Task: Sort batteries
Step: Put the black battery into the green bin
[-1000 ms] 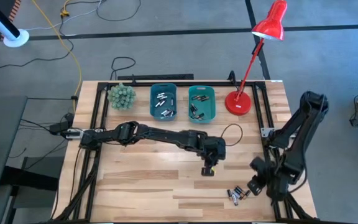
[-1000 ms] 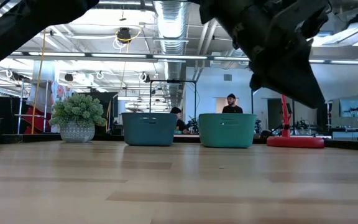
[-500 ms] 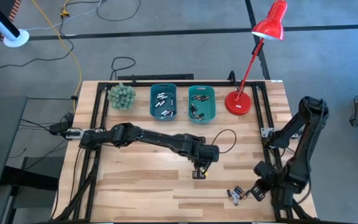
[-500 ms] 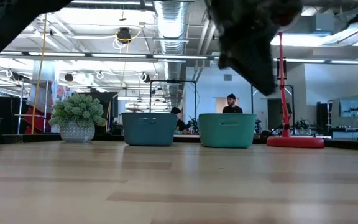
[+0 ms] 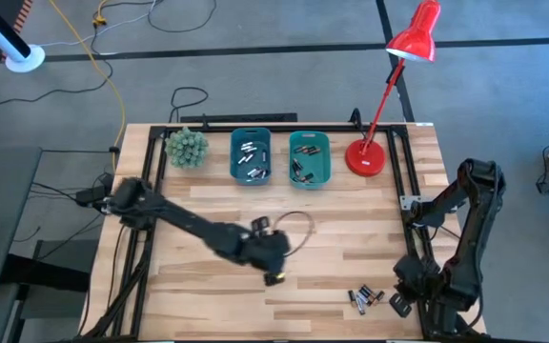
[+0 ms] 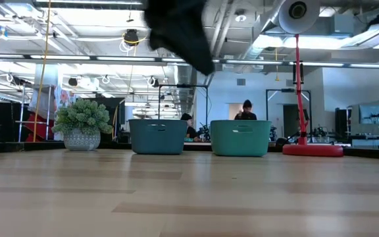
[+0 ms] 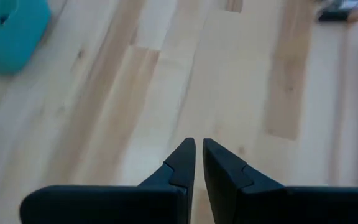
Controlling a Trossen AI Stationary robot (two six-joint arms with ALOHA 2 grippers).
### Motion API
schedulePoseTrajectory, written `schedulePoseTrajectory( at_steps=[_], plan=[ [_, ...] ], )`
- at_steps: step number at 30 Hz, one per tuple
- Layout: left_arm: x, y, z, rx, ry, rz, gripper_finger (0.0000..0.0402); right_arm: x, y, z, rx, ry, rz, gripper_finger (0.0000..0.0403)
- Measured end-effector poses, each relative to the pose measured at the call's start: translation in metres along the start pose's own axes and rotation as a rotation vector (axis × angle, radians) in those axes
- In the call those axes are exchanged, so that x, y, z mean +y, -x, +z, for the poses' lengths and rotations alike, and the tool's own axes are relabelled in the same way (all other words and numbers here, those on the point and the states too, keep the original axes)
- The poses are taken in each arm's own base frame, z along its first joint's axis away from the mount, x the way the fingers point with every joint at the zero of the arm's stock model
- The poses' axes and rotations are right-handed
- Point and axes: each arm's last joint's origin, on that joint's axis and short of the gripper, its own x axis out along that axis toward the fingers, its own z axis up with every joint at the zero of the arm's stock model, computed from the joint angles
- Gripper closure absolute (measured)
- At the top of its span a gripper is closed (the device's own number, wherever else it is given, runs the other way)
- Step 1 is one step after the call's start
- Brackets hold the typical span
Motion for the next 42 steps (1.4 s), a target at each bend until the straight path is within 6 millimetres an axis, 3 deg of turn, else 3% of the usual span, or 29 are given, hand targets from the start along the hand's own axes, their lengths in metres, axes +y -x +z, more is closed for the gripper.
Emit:
schedulePoseTrajectory(
  at_steps=[5, 12, 25, 33, 42],
  plan=[
    [-0.003, 0.021, -0.036, -0.163, 0.176, -0.116, 0.0375, 0.000, -0.001, 0.004, -0.012, 0.011, -0.022, 0.0292],
    [-0.010, 0.027, -0.059, -0.206, 0.278, -0.198, 0.0375, 0.005, -0.004, 0.015, -0.018, 0.043, -0.031, 0.0283],
    [-0.011, 0.027, -0.061, -0.230, 0.308, -0.163, 0.0375, 0.031, -0.029, 0.032, -0.013, 0.197, -0.009, 0.0210],
    [-0.011, 0.027, -0.061, -0.231, 0.309, -0.161, 0.0375, 0.042, -0.044, 0.029, 0.059, 0.300, 0.002, 0.0219],
    [-0.011, 0.026, -0.060, -0.231, 0.297, -0.156, 0.0375, 0.037, -0.034, 0.017, 0.185, 0.671, 0.048, 0.0240]
  ],
)
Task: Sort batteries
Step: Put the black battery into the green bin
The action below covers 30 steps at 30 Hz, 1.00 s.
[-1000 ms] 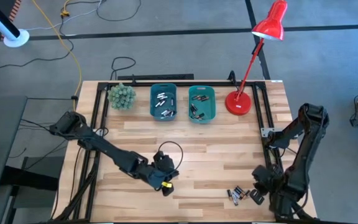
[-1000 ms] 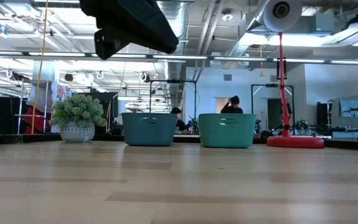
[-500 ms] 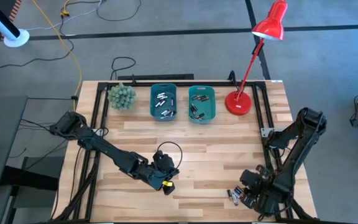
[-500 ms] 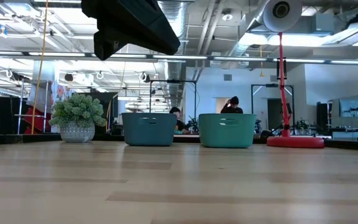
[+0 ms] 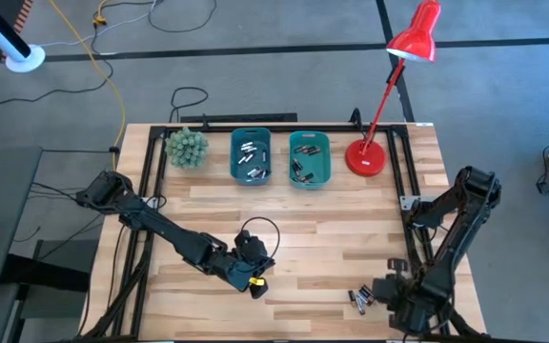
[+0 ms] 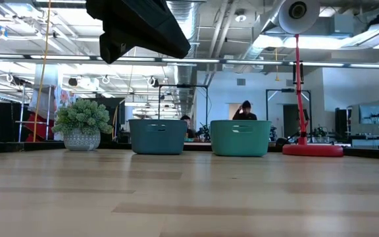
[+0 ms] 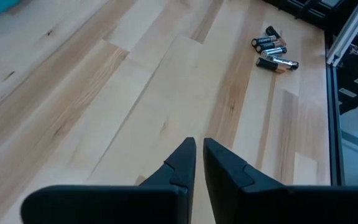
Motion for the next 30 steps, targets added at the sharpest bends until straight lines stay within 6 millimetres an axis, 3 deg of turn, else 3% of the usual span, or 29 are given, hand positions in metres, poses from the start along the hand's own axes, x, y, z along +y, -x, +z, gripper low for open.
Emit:
schedulePoseTrajectory(
  at_steps=[9, 18, 23, 30],
  plan=[
    [0.004, -0.003, 0.004, -0.004, 0.014, 0.014, 0.0375, -0.003, -0.001, 0.011, 0.090, 0.340, 0.067, 0.0263],
    [0.004, -0.003, 0.004, -0.004, 0.015, 0.014, 0.0375, -0.009, -0.015, 0.030, 0.114, 0.465, 0.050, 0.0270],
    [0.004, -0.003, 0.004, -0.004, 0.015, 0.014, 0.0375, -0.006, -0.029, 0.029, 0.203, 0.527, 0.047, 0.0269],
    [0.004, -0.003, 0.004, -0.004, 0.015, 0.014, 0.0375, -0.006, -0.029, 0.029, 0.202, 0.515, 0.054, 0.0269]
  ],
)
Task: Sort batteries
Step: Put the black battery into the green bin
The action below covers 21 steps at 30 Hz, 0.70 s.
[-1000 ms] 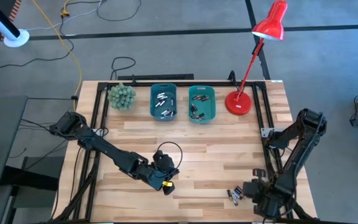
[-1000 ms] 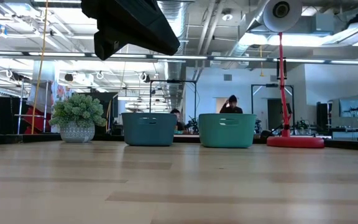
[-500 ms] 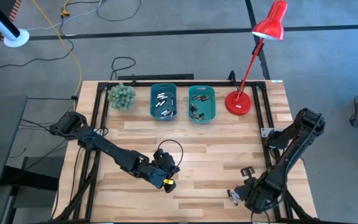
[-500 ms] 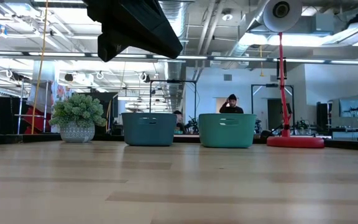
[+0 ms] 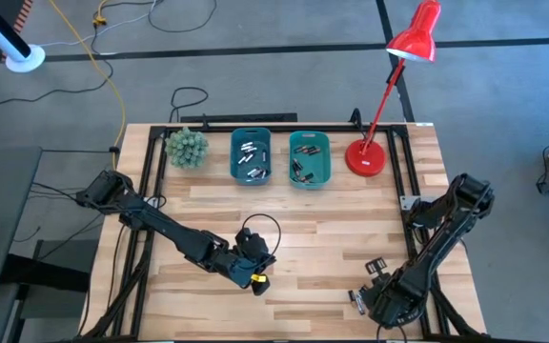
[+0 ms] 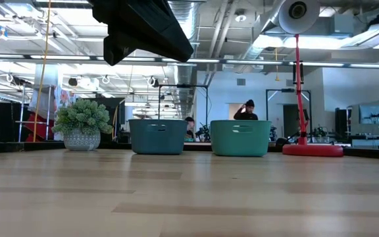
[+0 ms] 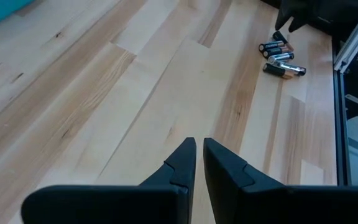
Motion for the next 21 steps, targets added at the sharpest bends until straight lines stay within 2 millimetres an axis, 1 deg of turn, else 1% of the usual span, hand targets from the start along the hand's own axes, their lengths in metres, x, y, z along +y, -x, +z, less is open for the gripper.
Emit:
schedulePoseTrajectory(
  at_steps=[6, 14, 17, 21],
  plan=[
    [0.001, 0.000, 0.000, 0.000, 0.000, 0.002, 0.0375, 0.004, -0.010, 0.005, -0.008, 0.036, 0.005, 0.0269],
    [0.000, 0.000, 0.000, 0.001, 0.002, 0.002, 0.0375, 0.005, -0.035, 0.012, 0.055, 0.029, -0.029, 0.0275],
    [0.000, 0.000, 0.000, 0.000, 0.009, 0.002, 0.0375, 0.006, -0.037, 0.012, 0.063, 0.032, -0.027, 0.0299],
    [0.000, 0.000, 0.000, -0.001, 0.012, 0.001, 0.0375, 0.008, -0.034, 0.010, 0.052, 0.040, -0.020, 0.0350]
  ],
)
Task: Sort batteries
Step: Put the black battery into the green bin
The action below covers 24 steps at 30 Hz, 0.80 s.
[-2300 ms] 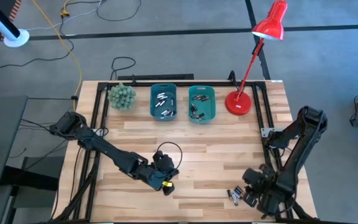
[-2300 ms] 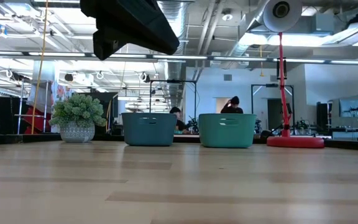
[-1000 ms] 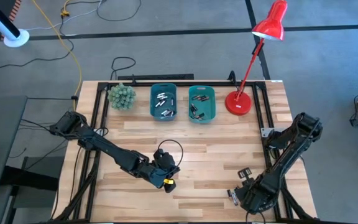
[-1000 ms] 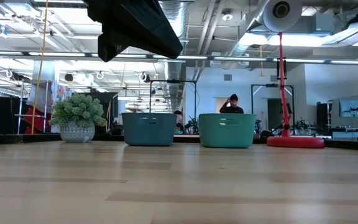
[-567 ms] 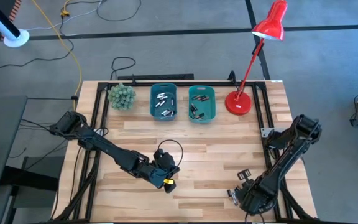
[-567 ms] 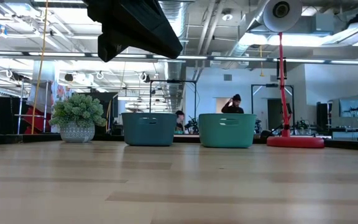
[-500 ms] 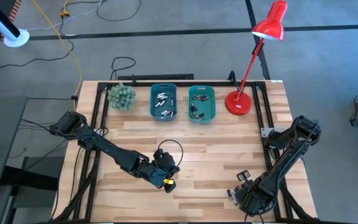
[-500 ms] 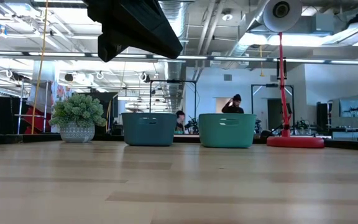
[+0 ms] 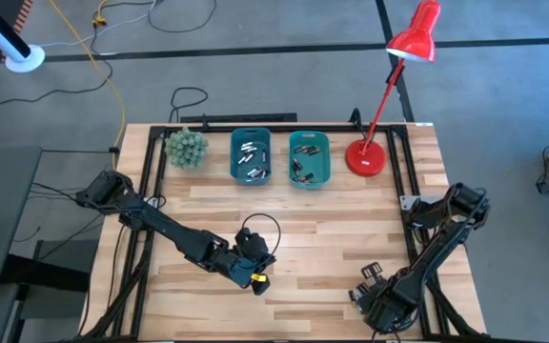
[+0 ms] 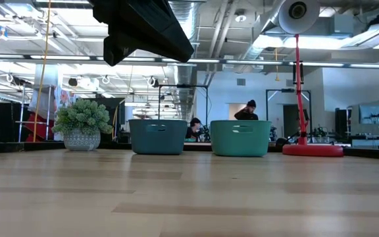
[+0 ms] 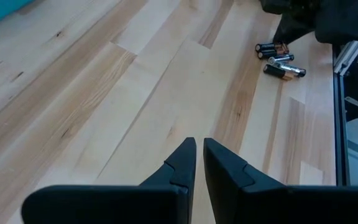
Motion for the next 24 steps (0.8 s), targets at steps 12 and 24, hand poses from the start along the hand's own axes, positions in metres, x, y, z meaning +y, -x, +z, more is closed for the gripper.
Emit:
schedulePoseTrajectory(
  at_steps=[12, 24],
  plan=[
    [0.000, 0.000, 0.000, -0.001, 0.001, 0.000, 0.0375, -0.002, 0.026, -0.015, -0.016, -0.053, 0.021, 0.0394],
    [0.000, 0.000, 0.000, -0.002, -0.009, 0.000, 0.0375, -0.020, 0.077, -0.051, -0.033, -0.308, 0.010, 0.0394]
  ],
)
